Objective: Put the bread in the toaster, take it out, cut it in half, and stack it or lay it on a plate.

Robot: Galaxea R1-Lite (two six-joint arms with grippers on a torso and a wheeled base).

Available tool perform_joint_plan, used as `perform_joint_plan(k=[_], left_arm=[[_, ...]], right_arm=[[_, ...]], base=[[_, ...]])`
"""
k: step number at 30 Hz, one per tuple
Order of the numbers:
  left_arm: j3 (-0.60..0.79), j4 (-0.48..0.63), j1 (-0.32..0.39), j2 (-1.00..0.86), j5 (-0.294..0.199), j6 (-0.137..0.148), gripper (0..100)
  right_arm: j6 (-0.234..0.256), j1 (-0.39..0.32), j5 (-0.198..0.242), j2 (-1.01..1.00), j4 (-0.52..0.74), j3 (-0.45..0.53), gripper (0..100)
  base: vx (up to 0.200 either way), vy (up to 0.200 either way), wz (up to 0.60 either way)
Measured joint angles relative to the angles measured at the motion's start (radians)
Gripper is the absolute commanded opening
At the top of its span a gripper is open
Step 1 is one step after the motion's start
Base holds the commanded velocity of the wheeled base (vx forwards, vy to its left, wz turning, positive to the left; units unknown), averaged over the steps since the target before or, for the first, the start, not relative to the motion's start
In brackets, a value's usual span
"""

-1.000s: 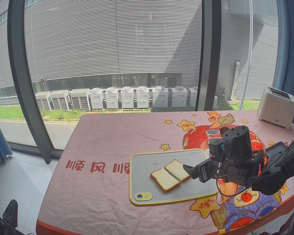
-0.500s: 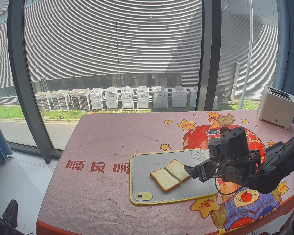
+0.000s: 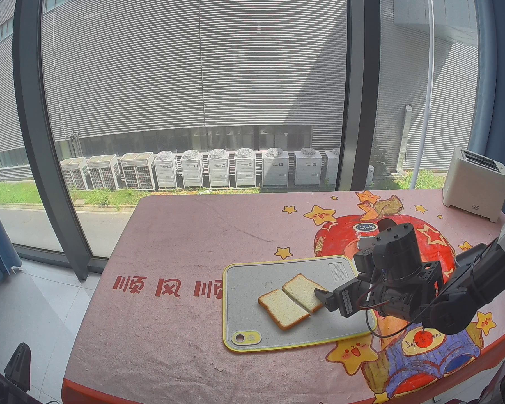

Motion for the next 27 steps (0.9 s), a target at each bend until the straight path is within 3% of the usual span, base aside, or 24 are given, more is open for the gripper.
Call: perform_joint_plan(k=[16, 22, 27], left_arm=[[0.000, 0.000, 0.000, 0.000, 0.000, 0.000, 0], [0.000, 0.000, 0.000, 0.000, 0.000, 0.000, 0], [0.000, 0.000, 0.000, 0.000, 0.000, 0.000, 0]], right_arm=[[0.006, 0.008, 0.008, 0.017, -0.001, 0.000, 100], [0.070, 0.011, 0.013, 0.021, 0.006, -0.014, 100], [0.077, 0.004, 0.016, 0.030, 0.005, -0.023, 100]], base=[[0.000, 0.000, 0.00], [0.000, 0.000, 0.00], [0.000, 0.000, 0.00]])
